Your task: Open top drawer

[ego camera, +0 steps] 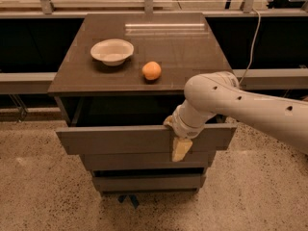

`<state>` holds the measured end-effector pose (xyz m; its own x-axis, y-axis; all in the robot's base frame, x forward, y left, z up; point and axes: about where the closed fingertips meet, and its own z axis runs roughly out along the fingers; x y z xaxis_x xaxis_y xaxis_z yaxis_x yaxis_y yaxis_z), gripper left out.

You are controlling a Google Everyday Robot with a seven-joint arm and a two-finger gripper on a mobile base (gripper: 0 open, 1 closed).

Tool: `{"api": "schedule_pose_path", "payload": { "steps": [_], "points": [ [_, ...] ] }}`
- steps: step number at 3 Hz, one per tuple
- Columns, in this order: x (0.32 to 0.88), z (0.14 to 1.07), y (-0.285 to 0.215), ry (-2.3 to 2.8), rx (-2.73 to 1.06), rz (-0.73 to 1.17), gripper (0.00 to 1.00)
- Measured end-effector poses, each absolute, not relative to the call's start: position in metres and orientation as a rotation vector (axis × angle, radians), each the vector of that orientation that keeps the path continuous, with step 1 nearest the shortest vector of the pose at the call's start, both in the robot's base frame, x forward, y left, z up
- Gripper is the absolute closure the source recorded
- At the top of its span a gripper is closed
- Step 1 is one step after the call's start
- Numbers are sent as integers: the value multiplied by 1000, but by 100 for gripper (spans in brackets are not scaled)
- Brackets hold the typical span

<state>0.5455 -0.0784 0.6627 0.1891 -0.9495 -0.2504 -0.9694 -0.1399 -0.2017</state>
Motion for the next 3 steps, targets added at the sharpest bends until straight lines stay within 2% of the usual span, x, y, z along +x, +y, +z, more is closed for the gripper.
{"api": "schedule_pose_path", "payload": {
  "steps": [1, 3],
  "points": [
    [545, 663, -78, 1817, -2155, 89, 1],
    [552, 666, -80, 1817, -2159, 57, 0]
  ]
}}
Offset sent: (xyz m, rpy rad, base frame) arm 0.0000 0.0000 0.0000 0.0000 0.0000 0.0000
